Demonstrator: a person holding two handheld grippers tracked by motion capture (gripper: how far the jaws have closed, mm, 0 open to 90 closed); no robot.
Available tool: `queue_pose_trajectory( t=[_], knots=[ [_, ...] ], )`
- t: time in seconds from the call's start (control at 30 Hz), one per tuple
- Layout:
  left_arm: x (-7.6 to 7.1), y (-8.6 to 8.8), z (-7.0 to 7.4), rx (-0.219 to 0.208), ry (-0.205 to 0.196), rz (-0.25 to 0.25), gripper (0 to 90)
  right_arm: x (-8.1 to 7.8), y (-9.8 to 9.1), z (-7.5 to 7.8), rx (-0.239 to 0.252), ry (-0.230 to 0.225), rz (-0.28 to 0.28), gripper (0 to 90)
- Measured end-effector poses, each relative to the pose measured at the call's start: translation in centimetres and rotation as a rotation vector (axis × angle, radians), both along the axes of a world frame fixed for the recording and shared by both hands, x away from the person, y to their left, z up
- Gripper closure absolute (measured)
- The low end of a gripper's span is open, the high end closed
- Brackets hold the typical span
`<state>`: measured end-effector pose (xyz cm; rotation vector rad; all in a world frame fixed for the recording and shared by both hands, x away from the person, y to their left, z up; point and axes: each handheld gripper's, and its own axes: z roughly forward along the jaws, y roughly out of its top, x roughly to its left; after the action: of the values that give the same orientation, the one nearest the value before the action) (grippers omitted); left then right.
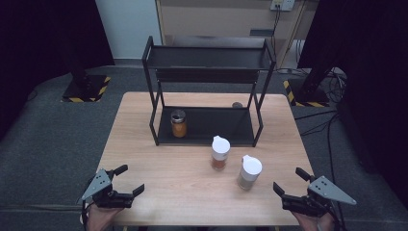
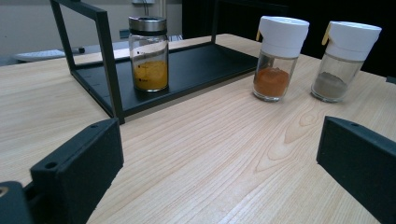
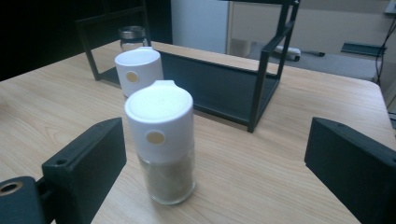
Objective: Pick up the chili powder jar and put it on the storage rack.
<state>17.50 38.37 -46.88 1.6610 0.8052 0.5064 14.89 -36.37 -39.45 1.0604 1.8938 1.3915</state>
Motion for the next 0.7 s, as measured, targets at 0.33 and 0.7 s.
queue_pose_trajectory(
  t=[0.33, 0.7],
  knots=[
    [0.1, 0.0, 0.0, -0.003, 0.004, -0.005, 0.0, 1.8, 1.9, 1.3, 0.001, 0.008, 0.045, 5.7],
    [0.1, 0.1, 0.0, -0.006, 0.005, -0.008, 0.0, 4.3, 4.1, 2.6, -0.014, 0.033, 0.092, 5.7]
  ],
)
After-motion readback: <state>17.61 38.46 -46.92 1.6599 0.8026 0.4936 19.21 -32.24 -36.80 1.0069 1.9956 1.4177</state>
